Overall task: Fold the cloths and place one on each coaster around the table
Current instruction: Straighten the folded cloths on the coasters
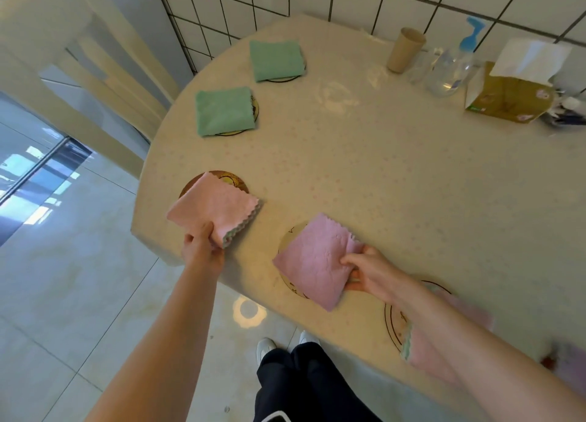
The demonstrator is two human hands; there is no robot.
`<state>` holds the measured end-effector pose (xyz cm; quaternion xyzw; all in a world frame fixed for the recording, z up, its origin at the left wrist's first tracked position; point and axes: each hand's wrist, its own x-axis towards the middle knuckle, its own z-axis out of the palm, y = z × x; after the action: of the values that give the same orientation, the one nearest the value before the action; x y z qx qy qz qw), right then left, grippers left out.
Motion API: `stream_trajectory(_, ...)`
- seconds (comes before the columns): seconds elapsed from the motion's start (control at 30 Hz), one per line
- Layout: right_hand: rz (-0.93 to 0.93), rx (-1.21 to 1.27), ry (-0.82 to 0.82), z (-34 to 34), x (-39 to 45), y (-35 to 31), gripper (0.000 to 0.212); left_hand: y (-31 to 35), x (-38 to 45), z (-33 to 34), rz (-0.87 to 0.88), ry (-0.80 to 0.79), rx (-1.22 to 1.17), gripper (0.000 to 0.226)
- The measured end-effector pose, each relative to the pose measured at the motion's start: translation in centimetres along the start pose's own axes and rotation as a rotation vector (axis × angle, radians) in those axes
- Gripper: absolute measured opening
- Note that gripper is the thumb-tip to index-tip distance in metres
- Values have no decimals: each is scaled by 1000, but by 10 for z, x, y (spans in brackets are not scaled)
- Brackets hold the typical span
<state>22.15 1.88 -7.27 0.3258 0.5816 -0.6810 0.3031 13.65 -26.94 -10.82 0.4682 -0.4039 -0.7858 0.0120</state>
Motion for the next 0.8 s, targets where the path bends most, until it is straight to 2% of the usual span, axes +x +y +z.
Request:
stream_trajectory(0.1,7,-31,-47,-4,3,-8,25,4,3,-5,-6,-47,79,40)
stream_trajectory(0.2,80,-114,2,-11,6,-5,25,8,5,-7,-64,-69,124,36)
stream_trajectory(0.37,106,-142,49,-17,10,-5,30,19,9,-6,-78,-15,207,15)
stream_trajectory(0.57,136,-265,180,-24,11,-7,31,31,17,-12,59,165,446,24)
stream_trajectory(0.7,167,-350,243,-32,11,-7,36,41,22,-24,191,241,778,47)
stream_trajectory(0.8,173,-474,272,-29,10,-15,26,51,18,-18,261,284,921,58)
